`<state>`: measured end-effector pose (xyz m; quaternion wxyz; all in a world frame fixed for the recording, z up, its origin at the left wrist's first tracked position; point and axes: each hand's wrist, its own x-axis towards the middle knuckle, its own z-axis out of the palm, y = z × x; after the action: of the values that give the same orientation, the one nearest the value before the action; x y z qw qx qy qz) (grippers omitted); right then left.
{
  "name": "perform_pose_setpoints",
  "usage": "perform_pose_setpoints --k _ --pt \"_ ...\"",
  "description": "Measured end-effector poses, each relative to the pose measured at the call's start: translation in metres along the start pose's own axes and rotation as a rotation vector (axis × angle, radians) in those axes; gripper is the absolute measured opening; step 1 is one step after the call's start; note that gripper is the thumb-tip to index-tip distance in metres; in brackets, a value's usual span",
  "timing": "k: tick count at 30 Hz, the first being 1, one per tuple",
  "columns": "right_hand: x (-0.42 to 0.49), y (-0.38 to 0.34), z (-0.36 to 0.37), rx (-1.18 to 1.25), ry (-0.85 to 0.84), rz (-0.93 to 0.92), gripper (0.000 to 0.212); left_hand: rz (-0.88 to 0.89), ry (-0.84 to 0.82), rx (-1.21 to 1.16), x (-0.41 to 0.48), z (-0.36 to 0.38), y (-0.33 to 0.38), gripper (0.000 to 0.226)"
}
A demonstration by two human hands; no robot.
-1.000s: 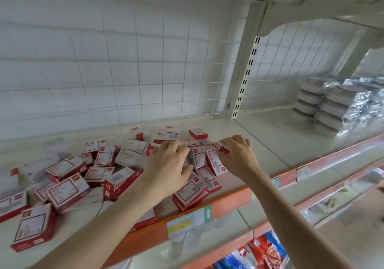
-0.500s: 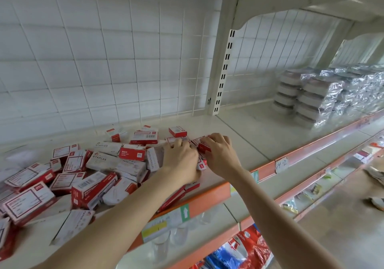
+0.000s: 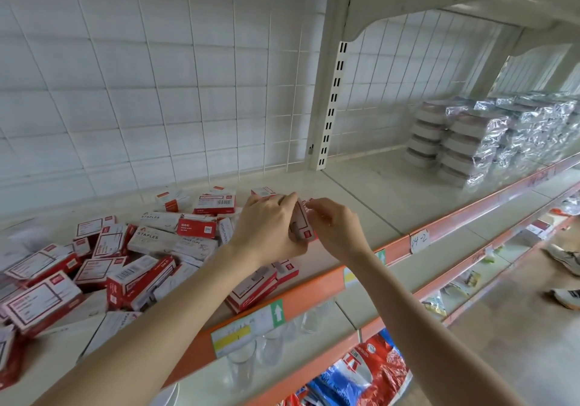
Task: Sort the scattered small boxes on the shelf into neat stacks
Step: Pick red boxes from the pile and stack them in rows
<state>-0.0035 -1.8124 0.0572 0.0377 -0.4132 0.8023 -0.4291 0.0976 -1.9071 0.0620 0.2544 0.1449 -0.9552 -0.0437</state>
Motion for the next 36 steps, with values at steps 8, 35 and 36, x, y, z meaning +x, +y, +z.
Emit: perform_pose_setpoints --k 8,35,36 --pt "-0.001 -0.016 0.0 0.542 -0.135 0.265 0.018 0.085 -0.11 -0.048 -0.01 -0.018 -0.005 0.081" --pt "-0.013 -0.025 0.029 0.017 -0.396 -0.213 0.015 -0.269 -0.142 0.136 -0.077 -0.057 -0.047 0.053" --pt "-0.015 -0.025 0.029 -0.035 -0.438 -0.261 0.017 -0.289 -0.141 0.142 -0.081 -0.058 -0.048 0.053"
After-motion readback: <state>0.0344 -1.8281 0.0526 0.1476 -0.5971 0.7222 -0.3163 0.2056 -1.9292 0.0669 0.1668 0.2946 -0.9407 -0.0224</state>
